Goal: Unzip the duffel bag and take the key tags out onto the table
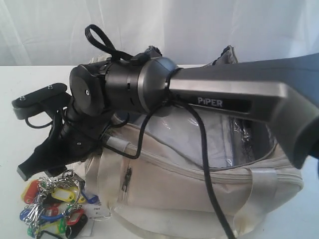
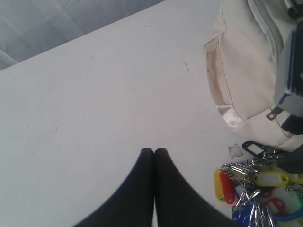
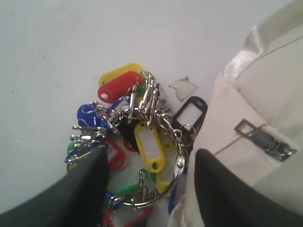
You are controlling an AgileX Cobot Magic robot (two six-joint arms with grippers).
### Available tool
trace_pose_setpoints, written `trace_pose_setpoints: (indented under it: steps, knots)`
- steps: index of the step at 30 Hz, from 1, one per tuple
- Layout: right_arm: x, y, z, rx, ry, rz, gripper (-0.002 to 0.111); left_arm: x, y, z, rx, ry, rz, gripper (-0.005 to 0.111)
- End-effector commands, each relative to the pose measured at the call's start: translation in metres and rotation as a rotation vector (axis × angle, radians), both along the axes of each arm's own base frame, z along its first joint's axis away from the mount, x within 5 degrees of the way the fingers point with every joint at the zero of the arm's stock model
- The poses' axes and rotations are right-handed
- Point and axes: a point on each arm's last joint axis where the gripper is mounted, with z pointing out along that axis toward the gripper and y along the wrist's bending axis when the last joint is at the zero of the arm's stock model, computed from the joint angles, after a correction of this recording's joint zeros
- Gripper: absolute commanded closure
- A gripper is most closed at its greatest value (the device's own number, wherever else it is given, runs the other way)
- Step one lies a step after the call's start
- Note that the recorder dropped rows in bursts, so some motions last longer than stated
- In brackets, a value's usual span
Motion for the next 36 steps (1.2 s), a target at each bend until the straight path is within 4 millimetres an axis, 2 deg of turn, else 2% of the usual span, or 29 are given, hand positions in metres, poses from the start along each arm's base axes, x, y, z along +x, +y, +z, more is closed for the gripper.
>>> trace_pose_setpoints:
  steps: [1,4,5,7,8,9,10,13,17,23,36]
  knots:
    - [-0.013,-0.018,0.065,0.051,-0.136,0.055,0.058,-0.001,0.000,-0.002,-0.007,0.001,-0.001,0.107]
    - [-0.026,-0.039,0.103,0.006,-0.217,0.080,0.069,-0.001,0.000,-0.002,-0.007,0.001,-0.001,0.107]
    - [-0.034,-0.053,0.122,-0.030,-0.260,0.085,0.078,-0.001,0.000,-0.002,-0.007,-0.001,-0.001,0.107]
    - [-0.042,-0.068,0.141,-0.063,-0.293,0.055,0.091,-0.001,0.000,-0.002,-0.007,-0.001,-0.001,0.107]
    - [-0.049,-0.083,0.157,-0.081,-0.315,0.005,0.107,-0.001,0.000,-0.001,-0.008,-0.004,-0.003,0.107]
    - [-0.053,-0.090,0.164,-0.084,-0.326,-0.015,0.108,-0.001,0.000,-0.001,-0.008,-0.006,-0.003,0.107]
    - [-0.063,-0.107,0.178,-0.090,-0.358,-0.061,0.108,-0.001,-0.001,-0.001,-0.011,-0.007,-0.005,0.107]
    - [-0.085,-0.137,0.197,-0.066,-0.378,-0.142,0.108,0.000,-0.001,0.000,-0.014,-0.018,-0.010,0.107]
    - [-0.112,-0.165,0.192,-0.011,-0.343,-0.208,0.108,0.001,-0.002,0.002,-0.019,-0.044,-0.021,0.107]
    - [-0.128,-0.186,0.189,-0.025,-0.383,-0.223,0.108,0.003,-0.005,0.006,-0.036,-0.093,-0.042,0.107]
    - [-0.130,-0.188,0.191,-0.017,-0.389,-0.224,0.108,0.003,-0.005,0.006,-0.033,-0.093,-0.044,0.107]
